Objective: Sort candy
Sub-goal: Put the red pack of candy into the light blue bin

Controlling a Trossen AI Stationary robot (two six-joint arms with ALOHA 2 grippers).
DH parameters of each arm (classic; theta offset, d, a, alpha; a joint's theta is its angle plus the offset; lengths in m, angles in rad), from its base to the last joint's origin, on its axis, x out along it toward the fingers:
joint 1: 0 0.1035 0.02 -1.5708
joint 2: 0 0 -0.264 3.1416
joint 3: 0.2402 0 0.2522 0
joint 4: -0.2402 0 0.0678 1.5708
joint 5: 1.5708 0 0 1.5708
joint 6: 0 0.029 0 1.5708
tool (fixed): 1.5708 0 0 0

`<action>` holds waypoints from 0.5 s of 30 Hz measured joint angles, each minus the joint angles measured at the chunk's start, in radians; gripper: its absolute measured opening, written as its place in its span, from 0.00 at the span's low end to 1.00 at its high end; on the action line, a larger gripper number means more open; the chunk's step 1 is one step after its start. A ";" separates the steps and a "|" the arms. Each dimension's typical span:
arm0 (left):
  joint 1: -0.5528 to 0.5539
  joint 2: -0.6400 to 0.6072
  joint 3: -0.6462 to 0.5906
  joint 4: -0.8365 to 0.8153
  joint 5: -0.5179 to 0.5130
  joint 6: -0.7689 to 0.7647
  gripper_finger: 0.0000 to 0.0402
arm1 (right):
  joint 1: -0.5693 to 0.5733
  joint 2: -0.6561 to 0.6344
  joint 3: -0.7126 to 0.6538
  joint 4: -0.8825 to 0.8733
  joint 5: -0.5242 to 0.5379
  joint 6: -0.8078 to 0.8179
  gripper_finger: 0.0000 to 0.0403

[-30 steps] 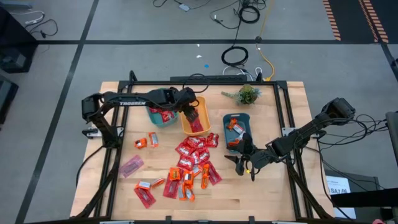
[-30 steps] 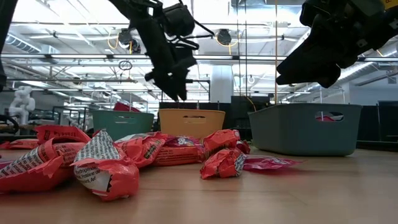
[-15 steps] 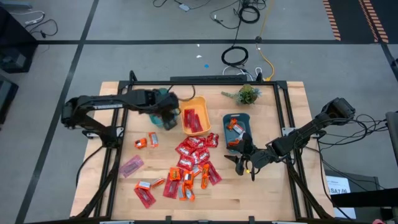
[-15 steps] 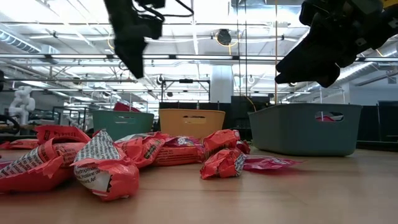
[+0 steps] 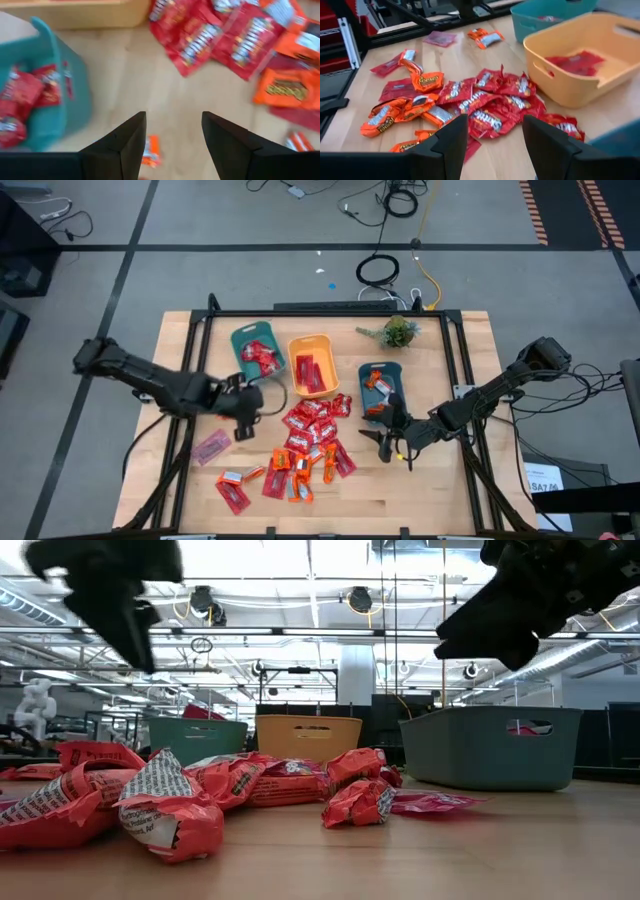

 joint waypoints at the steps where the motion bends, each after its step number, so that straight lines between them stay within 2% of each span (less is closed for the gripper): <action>1: -0.031 -0.014 -0.014 0.003 -0.008 -0.024 0.51 | 0.000 0.000 0.001 0.010 0.000 -0.024 0.45; 4: -0.124 -0.039 -0.044 0.023 -0.056 -0.087 0.51 | -0.006 0.000 0.040 -0.006 0.010 -0.067 0.45; 8: -0.230 -0.048 -0.055 0.025 -0.106 -0.148 0.51 | -0.029 0.000 0.140 -0.149 0.051 -0.094 0.42; 15: -0.315 -0.047 -0.055 0.025 -0.152 -0.148 0.51 | -0.096 0.018 0.261 -0.249 0.051 -0.155 0.37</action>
